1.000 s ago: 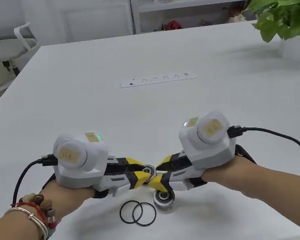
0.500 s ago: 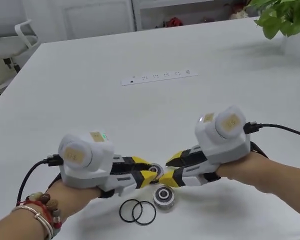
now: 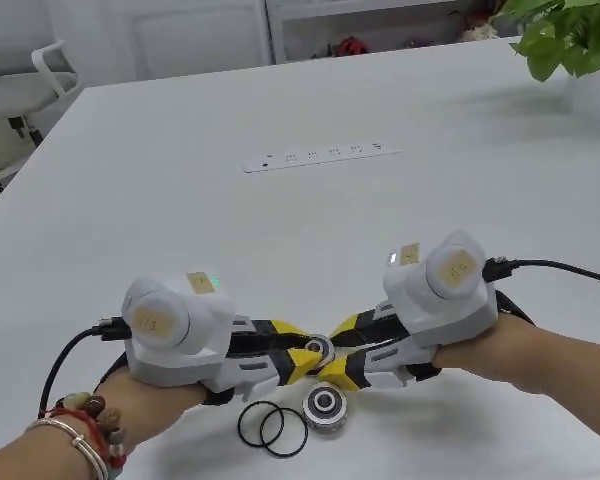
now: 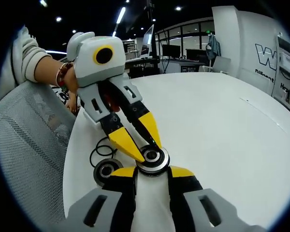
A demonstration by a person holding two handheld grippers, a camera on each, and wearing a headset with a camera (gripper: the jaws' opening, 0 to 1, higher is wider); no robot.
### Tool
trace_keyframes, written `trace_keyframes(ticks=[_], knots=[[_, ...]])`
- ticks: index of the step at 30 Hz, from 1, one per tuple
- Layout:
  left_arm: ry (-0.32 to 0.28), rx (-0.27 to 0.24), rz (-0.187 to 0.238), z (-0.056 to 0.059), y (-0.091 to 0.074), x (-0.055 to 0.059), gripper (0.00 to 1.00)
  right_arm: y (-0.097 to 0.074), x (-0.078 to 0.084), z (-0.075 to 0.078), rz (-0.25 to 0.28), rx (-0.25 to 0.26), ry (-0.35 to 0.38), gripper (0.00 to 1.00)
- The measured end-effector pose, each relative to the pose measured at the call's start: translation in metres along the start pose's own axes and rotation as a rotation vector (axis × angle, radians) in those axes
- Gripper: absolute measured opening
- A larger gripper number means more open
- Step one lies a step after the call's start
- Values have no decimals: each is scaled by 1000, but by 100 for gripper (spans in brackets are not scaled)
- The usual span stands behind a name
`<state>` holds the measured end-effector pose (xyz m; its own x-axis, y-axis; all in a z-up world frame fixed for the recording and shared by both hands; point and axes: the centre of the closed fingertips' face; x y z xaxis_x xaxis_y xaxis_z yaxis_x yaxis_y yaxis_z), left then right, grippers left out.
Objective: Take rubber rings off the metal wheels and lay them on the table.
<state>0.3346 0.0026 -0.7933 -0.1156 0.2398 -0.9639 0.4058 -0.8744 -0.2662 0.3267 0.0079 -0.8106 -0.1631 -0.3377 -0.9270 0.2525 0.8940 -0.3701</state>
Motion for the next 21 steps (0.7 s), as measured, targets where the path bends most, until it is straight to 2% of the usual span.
trace_keyframes(ticks=[2,6,8,11,21], knots=[[2,-1,-2,0,0,0,14,-1,-1,-2,6,-7,-5,22],[-1,-3,1,1,-1,0,14,0,-13,0,69,-4,15,25],[1,-3,1,1,-1,0,14,1,-8,0,39,-1,-6,25],[-2,-4,5,2,-1,0,14,3,-6,-4,37,-14,-21,23],[-2,-4,9,3,-3,1,14,1,-3,-2,19,-25,-57,23]])
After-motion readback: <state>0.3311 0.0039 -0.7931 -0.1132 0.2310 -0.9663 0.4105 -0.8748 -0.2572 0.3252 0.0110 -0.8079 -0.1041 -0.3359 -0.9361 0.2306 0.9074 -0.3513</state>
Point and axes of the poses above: the centre of the closed fingertips' face, and the gripper's own axes: y roughly forward along the fingers, z roughly to its right, x roughly out of its underside, and after that the axes turned 13 degrees about z, right-handed
